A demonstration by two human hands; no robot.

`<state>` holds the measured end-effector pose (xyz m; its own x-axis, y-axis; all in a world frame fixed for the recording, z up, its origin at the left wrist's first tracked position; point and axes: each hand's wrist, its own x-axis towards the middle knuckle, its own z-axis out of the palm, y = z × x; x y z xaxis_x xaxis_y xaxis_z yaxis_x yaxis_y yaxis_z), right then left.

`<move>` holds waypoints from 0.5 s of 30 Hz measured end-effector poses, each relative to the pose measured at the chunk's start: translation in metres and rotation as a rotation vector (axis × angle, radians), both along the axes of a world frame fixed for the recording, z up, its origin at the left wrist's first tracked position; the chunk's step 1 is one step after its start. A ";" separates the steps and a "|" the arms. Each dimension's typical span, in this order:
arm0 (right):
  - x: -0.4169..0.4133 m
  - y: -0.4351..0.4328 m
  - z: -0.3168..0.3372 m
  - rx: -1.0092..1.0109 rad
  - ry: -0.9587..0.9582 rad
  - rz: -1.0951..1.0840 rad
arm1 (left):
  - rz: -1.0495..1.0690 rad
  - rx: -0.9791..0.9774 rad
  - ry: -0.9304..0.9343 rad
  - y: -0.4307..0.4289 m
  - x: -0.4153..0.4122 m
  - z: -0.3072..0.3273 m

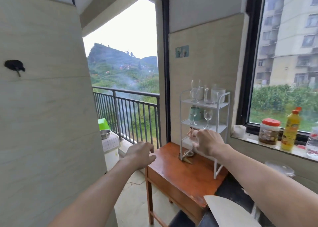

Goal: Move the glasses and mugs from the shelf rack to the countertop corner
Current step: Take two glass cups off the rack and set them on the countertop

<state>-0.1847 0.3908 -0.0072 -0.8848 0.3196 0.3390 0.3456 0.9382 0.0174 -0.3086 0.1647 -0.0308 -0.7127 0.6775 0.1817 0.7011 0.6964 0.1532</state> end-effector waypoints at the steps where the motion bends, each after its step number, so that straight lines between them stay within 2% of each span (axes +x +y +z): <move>1: -0.016 0.007 0.002 -0.012 0.001 -0.026 | -0.028 0.012 -0.007 0.009 -0.020 0.001; 7: -0.094 0.055 0.020 -0.116 0.098 -0.156 | -0.160 0.116 -0.095 0.070 -0.127 0.026; 15: -0.154 0.132 0.032 -0.251 0.221 -0.324 | -0.268 0.253 -0.314 0.174 -0.207 0.015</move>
<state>-0.3392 0.5229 0.0245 -0.6413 0.6638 0.3849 0.5913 0.7472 -0.3034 -0.5152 0.3387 -0.0160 -0.5656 0.8073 0.1685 0.7436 0.4109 0.5274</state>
